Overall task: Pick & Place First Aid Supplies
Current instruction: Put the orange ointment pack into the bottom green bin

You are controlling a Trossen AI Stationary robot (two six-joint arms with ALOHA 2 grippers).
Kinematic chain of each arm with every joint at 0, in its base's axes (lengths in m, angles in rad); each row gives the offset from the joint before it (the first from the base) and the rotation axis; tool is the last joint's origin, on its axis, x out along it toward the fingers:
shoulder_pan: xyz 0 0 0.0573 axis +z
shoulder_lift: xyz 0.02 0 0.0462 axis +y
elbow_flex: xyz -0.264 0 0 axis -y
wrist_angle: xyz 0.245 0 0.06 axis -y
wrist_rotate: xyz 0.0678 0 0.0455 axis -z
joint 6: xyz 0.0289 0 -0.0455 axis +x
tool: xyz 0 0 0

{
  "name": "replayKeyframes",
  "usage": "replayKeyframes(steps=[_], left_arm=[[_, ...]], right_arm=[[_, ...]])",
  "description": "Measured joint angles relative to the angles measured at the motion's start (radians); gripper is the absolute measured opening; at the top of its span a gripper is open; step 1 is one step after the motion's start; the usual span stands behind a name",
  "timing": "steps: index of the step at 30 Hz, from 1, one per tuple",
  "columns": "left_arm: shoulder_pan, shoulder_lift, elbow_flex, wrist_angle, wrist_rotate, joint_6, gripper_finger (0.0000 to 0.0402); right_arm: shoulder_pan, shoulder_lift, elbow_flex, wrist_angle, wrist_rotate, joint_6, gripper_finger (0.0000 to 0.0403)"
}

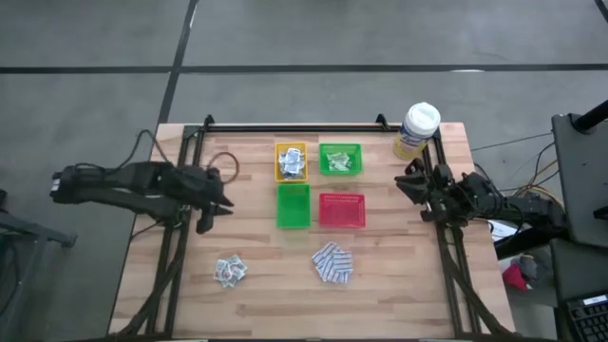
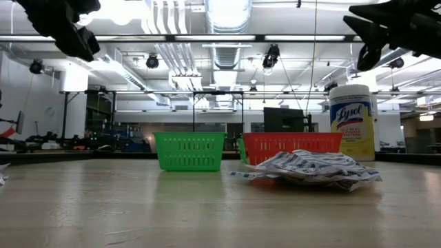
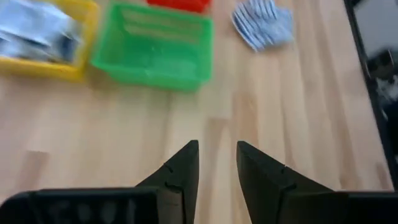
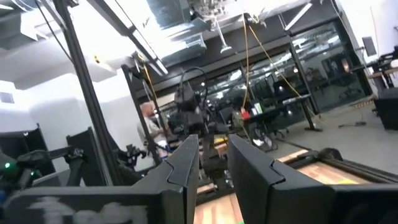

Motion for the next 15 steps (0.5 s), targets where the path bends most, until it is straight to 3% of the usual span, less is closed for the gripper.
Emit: replayKeyframes(steps=[15], left_arm=[[-0.139, 0.221, -0.001, -0.036, 0.039, -0.079, 0.0108]], right_arm=[[0.000, -0.068, -0.006, -0.078, 0.005, 0.029, 0.0073]])
